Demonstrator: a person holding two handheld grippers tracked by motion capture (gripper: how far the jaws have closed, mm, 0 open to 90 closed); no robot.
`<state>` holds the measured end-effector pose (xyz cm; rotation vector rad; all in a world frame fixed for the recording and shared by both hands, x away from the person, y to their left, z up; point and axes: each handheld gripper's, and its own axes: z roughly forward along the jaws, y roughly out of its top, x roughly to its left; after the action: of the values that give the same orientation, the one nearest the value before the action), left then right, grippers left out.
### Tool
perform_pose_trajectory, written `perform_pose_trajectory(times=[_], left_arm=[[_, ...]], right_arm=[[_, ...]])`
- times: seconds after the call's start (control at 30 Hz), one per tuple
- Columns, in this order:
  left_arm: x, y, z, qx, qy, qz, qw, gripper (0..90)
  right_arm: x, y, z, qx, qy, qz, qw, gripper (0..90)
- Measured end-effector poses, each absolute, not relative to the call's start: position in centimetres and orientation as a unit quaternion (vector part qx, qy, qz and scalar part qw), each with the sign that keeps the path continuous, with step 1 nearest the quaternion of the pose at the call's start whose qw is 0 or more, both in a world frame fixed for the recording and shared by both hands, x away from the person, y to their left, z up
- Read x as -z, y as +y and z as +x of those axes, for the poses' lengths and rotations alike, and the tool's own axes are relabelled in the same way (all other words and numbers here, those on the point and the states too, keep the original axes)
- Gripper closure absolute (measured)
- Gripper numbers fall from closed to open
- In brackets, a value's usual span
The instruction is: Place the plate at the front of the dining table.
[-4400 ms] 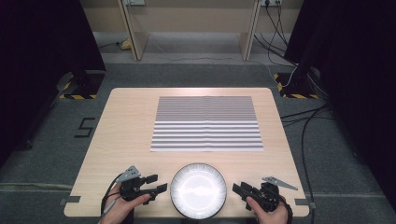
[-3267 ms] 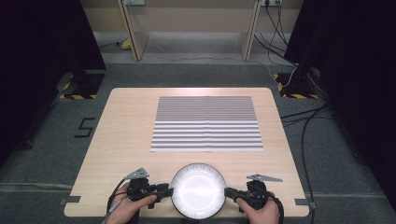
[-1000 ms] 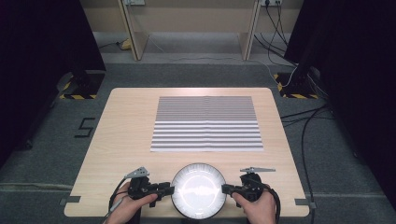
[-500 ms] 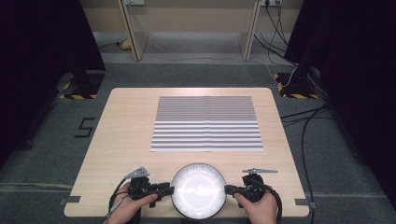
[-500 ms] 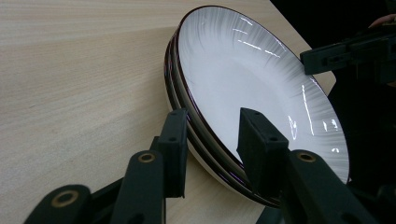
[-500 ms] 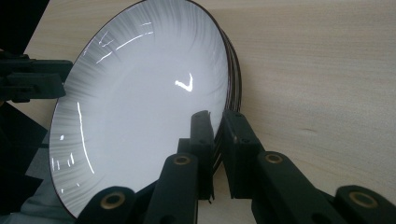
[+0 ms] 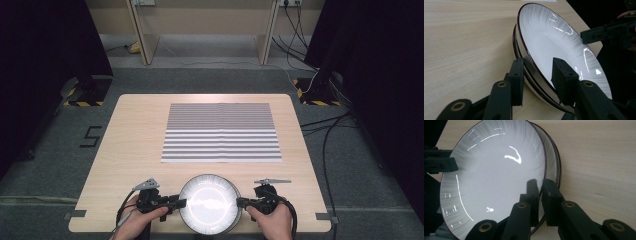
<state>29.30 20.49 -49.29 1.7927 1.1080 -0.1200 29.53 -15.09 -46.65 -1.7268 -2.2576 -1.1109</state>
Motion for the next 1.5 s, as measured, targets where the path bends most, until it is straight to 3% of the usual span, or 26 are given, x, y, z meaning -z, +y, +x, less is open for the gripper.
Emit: perform_pose_trajectory(times=[0.43,1.03,1.23,1.5], left_arm=[[49.2,20.7,29.5,0.057,0.465,0.734,0.492,61.5],[49.6,20.1,29.4,0.051,0.453,0.739,0.497,67.2],[49.7,20.2,29.9,0.055,0.456,0.732,0.503,68.6],[49.4,19.8,30.7,0.028,0.45,0.744,0.494,75.0]], right_arm=[[47.5,-14.6,29.7,0.373,-0.724,-0.574,0.086,74.4],[48.2,-15.6,29.3,0.403,-0.686,-0.593,0.123,76.8],[48.1,-15.3,29.7,0.401,-0.699,-0.584,0.101,78.6],[47.7,-14.9,29.7,0.409,-0.714,-0.567,0.029,81.2]])
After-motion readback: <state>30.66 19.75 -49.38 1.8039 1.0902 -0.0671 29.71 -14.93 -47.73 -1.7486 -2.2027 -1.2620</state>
